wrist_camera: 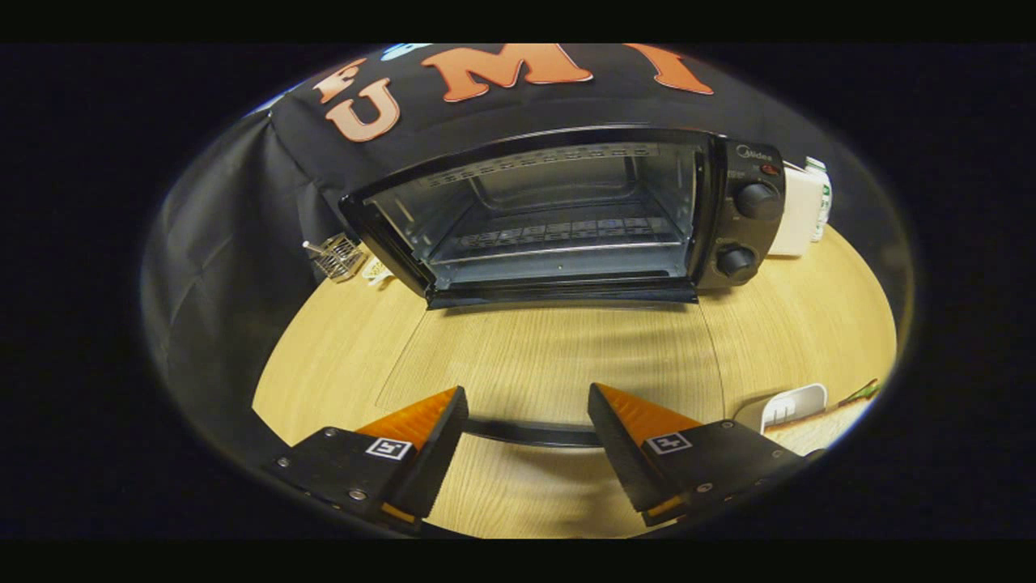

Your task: Open the toaster oven, put the food inside, and close the toaster oven door.

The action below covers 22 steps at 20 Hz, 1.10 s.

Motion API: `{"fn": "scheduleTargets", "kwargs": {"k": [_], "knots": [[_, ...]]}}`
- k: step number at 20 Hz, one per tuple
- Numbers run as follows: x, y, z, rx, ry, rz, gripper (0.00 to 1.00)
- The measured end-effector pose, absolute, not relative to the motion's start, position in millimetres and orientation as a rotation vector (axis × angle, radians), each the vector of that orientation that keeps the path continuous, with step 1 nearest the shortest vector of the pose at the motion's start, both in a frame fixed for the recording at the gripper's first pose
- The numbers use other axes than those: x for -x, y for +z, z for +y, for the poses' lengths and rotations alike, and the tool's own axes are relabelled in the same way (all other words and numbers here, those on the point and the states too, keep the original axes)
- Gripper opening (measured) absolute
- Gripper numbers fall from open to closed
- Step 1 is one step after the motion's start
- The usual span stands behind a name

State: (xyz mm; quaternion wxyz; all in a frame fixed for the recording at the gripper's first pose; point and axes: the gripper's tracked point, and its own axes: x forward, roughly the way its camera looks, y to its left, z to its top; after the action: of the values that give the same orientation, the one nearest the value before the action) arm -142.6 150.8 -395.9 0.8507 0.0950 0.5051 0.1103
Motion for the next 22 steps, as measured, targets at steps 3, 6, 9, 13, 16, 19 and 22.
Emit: {"fn": "scheduleTargets", "kwargs": {"k": [3, 6, 9, 13, 16, 19, 22], "knots": [[144, -399, 151, -0.128, 0.253, 1.061, 0.87], [150, -391, 148, -0.148, 0.265, 1.1, 0.87], [150, -368, 139, -0.258, 0.254, 1.112, 0.87], [142, -324, 109, -0.266, 0.253, 1.042, 0.88], [145, -296, 70, -0.227, 0.248, 0.995, 0.88], [157, -279, 21, -0.202, 0.23, 0.978, 0.91], [166, -279, -32, -0.164, 0.157, 0.959, 0.94]]}}
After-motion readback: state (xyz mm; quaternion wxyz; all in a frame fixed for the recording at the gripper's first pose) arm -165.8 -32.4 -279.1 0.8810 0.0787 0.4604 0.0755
